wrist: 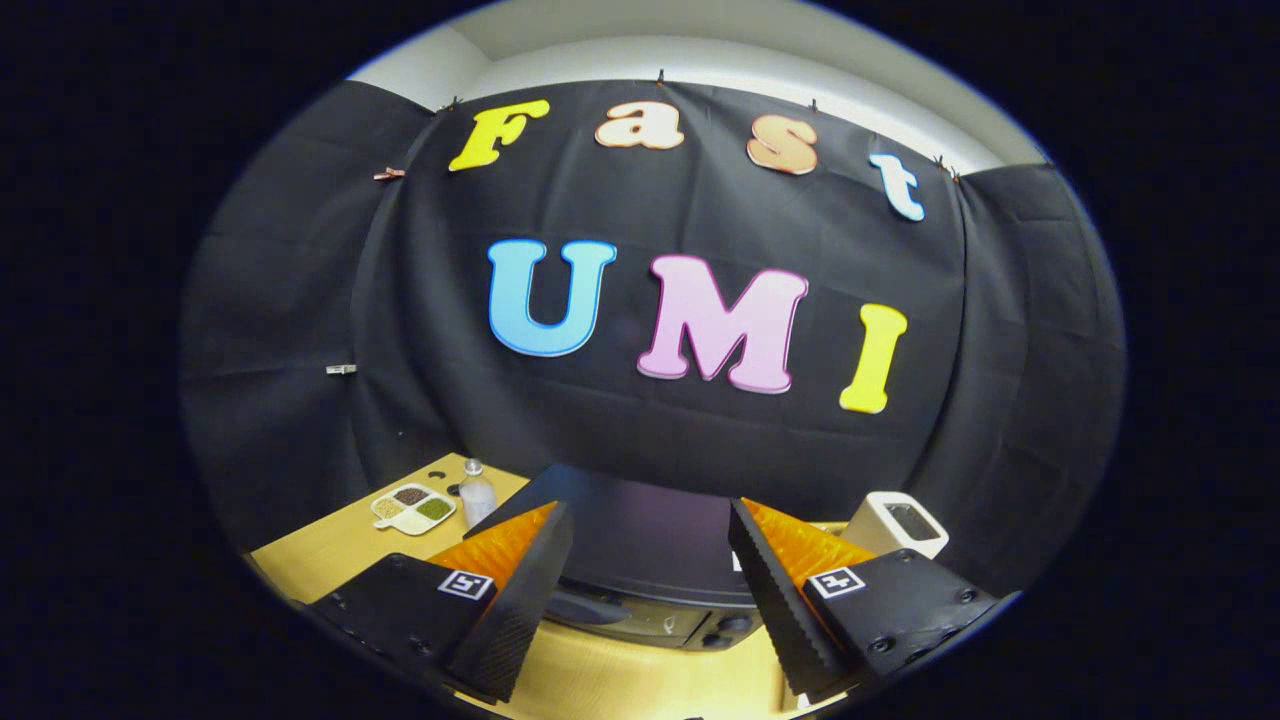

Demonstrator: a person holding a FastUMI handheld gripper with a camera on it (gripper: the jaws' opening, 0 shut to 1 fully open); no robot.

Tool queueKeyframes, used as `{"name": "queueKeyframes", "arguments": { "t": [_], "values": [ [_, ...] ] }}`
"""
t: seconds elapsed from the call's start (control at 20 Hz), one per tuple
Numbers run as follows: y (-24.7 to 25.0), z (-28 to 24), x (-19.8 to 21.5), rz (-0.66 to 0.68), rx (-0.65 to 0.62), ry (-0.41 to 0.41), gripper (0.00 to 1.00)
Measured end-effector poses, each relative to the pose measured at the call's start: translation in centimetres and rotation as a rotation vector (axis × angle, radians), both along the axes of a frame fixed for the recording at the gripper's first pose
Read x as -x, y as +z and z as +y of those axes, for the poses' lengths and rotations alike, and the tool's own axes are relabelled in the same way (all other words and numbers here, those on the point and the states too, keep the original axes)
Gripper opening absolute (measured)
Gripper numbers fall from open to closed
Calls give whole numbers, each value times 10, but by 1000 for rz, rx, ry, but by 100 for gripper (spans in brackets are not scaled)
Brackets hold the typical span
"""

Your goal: Open the toaster oven, put the food inside, and close the toaster oven door.

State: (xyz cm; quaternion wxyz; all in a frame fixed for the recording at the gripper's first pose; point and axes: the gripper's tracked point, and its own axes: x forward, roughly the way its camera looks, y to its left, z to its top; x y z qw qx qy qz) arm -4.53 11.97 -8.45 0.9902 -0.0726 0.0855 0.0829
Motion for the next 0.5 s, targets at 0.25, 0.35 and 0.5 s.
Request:
{"name": "queueKeyframes", "arguments": {
  "t": [0.25,0.35,0.5],
  "values": [
    [56,-23,10,-80,-82,-24,98],
    [75,-34,11,-106,-95,-40,98],
    [97,-53,16,-139,-101,-54,98]
  ]
}}
